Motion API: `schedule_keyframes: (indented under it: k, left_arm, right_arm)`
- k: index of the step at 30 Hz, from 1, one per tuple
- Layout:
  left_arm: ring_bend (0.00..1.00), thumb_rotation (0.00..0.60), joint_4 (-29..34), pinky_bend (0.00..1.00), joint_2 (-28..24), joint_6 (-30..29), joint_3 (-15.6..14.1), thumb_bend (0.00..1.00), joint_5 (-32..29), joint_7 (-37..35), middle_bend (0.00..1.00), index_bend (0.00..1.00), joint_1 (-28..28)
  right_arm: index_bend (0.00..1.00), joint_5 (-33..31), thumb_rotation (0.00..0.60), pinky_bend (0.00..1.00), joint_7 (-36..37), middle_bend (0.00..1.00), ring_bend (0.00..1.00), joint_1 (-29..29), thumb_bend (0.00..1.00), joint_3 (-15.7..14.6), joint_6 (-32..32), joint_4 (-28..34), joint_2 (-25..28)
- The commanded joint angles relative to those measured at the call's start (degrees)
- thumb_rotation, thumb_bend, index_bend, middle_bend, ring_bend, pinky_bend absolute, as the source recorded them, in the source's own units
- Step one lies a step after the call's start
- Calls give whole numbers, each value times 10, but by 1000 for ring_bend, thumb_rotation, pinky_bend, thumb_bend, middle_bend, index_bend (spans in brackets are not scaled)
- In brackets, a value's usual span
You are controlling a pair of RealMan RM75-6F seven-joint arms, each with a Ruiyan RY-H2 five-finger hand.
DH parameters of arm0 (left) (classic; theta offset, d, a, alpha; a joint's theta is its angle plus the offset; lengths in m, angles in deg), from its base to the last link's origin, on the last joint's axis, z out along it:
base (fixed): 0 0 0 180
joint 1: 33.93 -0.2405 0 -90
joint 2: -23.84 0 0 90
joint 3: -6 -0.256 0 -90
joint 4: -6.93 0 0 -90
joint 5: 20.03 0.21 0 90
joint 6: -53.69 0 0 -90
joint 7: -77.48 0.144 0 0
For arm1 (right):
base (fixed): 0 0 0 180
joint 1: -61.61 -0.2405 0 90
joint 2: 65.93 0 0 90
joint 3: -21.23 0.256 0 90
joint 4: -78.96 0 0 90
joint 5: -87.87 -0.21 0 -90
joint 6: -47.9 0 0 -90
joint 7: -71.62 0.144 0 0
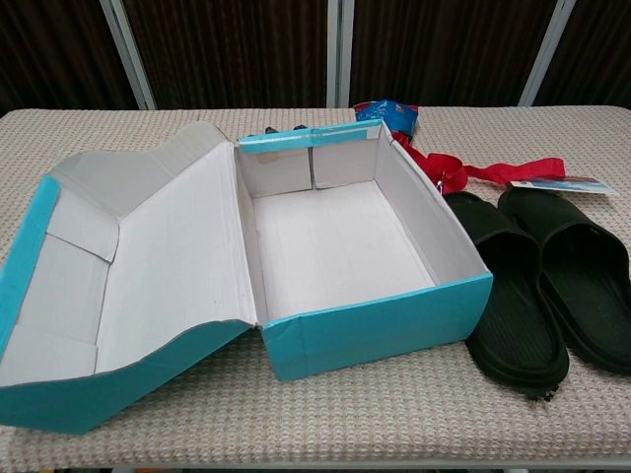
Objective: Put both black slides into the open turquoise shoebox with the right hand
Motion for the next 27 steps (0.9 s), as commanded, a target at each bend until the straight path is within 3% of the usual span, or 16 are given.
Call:
schedule_keyframes:
  k: [1, 5, 10, 21, 27]
  left_arm:
    - [149, 600, 3, 178, -2, 3, 1, 136, 0, 1, 214, 203, 3]
    - [149, 600, 6, 178, -2, 8, -1, 136, 1, 0, 214, 203, 4]
    - [149, 600, 1, 178, -4, 15, -1, 136, 4, -3, 214, 203, 10]
    - [149, 600, 1, 184, -5, 48, 0, 136, -14, -12, 214, 203, 23]
    - [149, 600, 16, 190, -27, 70, -7, 136, -22, -41, 214, 203, 25]
  right_arm:
    - [95, 5, 600, 0, 3, 133, 0, -2, 290, 1, -2, 3, 0]
    - [94, 18, 600, 0, 12, 149, 0, -11, 291, 4, -1, 10, 1]
    - [94, 26, 600, 0, 23, 165, 0, -52, 290, 12, 57, 48, 41]
    - [94, -100, 600, 0, 61, 169, 0, -199, 286, 47, 327, 102, 67]
    - [94, -183, 600, 0, -21, 172, 0, -260, 255, 63, 377, 118, 50]
